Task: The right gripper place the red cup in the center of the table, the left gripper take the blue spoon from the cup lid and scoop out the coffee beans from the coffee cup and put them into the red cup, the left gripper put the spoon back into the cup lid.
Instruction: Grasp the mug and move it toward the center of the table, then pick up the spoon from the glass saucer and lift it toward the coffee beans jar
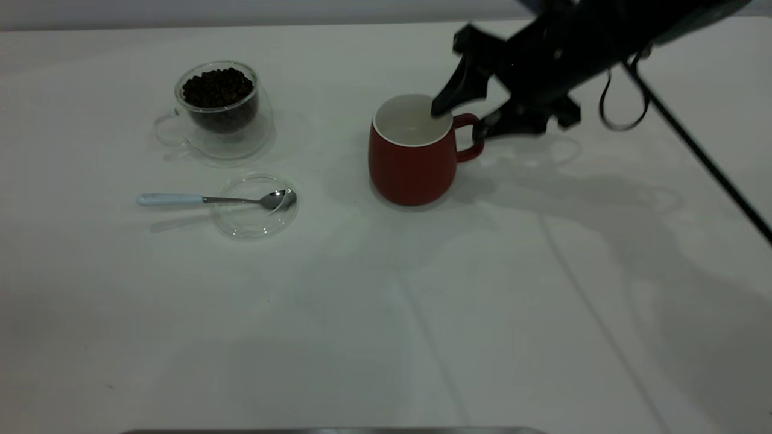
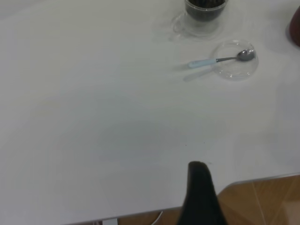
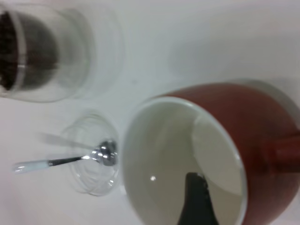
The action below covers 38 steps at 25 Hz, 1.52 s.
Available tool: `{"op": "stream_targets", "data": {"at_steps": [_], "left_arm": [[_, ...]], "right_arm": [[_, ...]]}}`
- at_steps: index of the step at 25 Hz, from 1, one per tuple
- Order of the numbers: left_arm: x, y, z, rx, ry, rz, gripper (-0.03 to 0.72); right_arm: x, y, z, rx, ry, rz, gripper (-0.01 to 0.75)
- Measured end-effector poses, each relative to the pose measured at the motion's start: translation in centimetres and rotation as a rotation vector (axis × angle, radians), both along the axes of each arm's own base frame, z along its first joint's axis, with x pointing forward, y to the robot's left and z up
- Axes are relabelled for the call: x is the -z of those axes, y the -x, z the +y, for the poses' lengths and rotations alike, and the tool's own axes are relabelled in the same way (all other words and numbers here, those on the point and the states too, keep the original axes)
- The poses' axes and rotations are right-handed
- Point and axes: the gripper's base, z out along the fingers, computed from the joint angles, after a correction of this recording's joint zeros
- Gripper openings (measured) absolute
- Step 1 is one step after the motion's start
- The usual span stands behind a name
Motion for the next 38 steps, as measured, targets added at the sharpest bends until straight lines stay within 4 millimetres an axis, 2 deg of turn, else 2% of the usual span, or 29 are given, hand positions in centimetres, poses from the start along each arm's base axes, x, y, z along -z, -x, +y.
{"op": "stream_targets", "data": {"at_steps": [2, 5, 9, 11, 14, 15, 18, 22, 26, 29, 31, 33, 38], "left_arm": [[0.0, 0.0, 0.0, 0.000, 0.000, 0.000, 0.596], [0.0, 0.0, 0.0, 0.000, 0.000, 0.000, 0.596], [0.0, 0.0, 0.0, 0.000, 0.000, 0.000, 0.596], [0.0, 0.0, 0.0, 0.000, 0.000, 0.000, 0.596], [0.0, 0.0, 0.0, 0.000, 0.000, 0.000, 0.596], [0.0, 0.0, 0.0, 0.000, 0.000, 0.000, 0.596], [0.0, 0.0, 0.0, 0.000, 0.000, 0.000, 0.596], [0.0, 0.0, 0.0, 0.000, 0.000, 0.000, 0.596], [0.0, 0.0, 0.0, 0.000, 0.000, 0.000, 0.596], [0.0, 0.0, 0.0, 0.001, -0.001, 0.000, 0.596], [0.0, 0.0, 0.0, 0.001, -0.001, 0.000, 0.596], [0.0, 0.0, 0.0, 0.001, -0.001, 0.000, 0.596], [0.0, 0.0, 0.0, 0.000, -0.001, 0.000, 0.596]], "right_arm": [[-1.8, -0.3, -0.6, -0.049, 0.032, -0.057, 0.590], [-5.5, -0.2, -1.5, -0.135, 0.092, -0.140, 0.590], [-13.6, 1.7, -2.4, -0.302, 0.192, -0.269, 0.590], [-18.6, 3.8, -3.2, -0.376, 0.264, -0.333, 0.590], [-24.8, 8.1, -5.1, -0.406, 0.371, -0.338, 0.590], [-26.4, 9.7, -5.9, -0.404, 0.412, -0.333, 0.590], [-28.7, 14.6, -8.4, -0.337, 0.522, -0.272, 0.590], [-27.7, 20.9, -11.6, -0.245, 0.665, -0.167, 0.590], [-24.6, 26.4, -14.1, -0.164, 0.753, -0.060, 0.590], [-22.2, 29.6, -15.2, -0.138, 0.775, -0.040, 0.590], [-20.7, 31.1, -15.6, -0.135, 0.776, -0.032, 0.590], [-20.3, 32.0, -15.8, -0.120, 0.764, -0.053, 0.590], [-19.7, 31.9, -15.8, -0.048, 0.710, -0.155, 0.590]]}}
